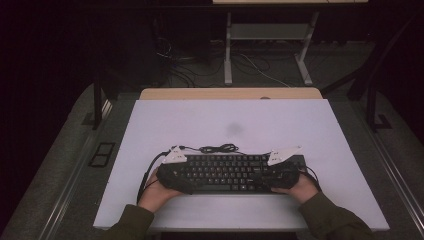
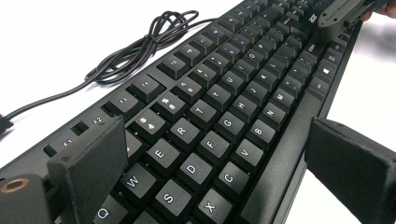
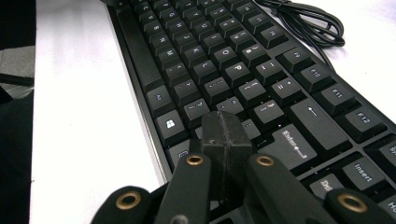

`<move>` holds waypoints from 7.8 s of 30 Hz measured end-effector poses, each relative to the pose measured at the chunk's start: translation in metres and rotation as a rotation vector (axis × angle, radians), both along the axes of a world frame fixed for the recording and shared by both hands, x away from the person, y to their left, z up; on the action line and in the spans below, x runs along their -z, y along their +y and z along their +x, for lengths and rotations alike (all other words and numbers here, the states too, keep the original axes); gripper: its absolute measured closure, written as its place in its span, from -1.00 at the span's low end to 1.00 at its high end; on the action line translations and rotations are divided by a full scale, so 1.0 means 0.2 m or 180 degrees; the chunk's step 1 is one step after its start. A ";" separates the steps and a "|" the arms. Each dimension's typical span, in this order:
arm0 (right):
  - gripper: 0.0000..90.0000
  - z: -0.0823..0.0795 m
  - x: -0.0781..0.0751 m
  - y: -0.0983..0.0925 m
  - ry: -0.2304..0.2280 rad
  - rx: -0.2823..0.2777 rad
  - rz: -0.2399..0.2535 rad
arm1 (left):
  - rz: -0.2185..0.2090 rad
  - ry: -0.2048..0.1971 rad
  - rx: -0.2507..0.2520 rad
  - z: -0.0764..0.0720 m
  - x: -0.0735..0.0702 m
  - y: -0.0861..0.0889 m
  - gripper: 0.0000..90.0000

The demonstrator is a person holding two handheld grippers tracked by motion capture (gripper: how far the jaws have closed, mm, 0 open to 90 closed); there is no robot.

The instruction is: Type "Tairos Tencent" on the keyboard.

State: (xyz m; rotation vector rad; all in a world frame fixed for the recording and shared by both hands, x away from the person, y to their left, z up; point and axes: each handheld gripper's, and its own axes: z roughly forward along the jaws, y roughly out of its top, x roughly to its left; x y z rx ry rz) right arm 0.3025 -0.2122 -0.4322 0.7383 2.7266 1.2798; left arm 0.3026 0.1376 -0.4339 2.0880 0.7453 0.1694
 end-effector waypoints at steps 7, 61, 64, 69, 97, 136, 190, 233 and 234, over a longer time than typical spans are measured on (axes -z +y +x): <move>0.98 0.00 0.01 0.01 -0.0001 -0.0009 -0.0062 | 0.0008 0.0001 -0.0001 0.00 0.00 0.00 -0.89; 0.99 0.00 0.03 0.02 0.0062 0.0006 -0.0100 | 0.0159 0.0008 0.0183 0.13 -0.02 -0.11 0.97; 0.99 0.01 0.03 0.02 0.0061 0.0000 -0.0101 | 0.0172 0.0025 0.0181 0.13 -0.01 -0.12 0.97; 0.99 0.01 0.03 0.02 0.0059 0.0001 -0.0102 | 0.0210 0.0033 0.0192 0.13 0.00 -0.12 0.97; 0.99 0.01 0.03 0.02 0.0062 0.0003 -0.0100 | 0.0201 0.0017 0.0193 0.13 -0.01 -0.12 0.97; 0.99 0.01 0.01 0.01 0.0032 0.0004 -0.0044 | 0.0005 -0.0018 0.0028 0.02 -0.04 0.05 -0.61; -0.27 0.13 -0.03 0.33 -0.0011 0.0032 0.0395 | 0.0083 -0.0010 -0.0108 0.10 0.00 0.07 0.97; -0.15 0.13 -0.05 0.38 -0.0002 0.0047 0.0471 | 0.0033 -0.0004 -0.0024 0.08 -0.02 0.06 0.95; -0.14 0.13 -0.05 0.39 -0.0006 0.0040 0.0476 | 0.0034 -0.0002 -0.0018 0.08 -0.02 0.06 0.94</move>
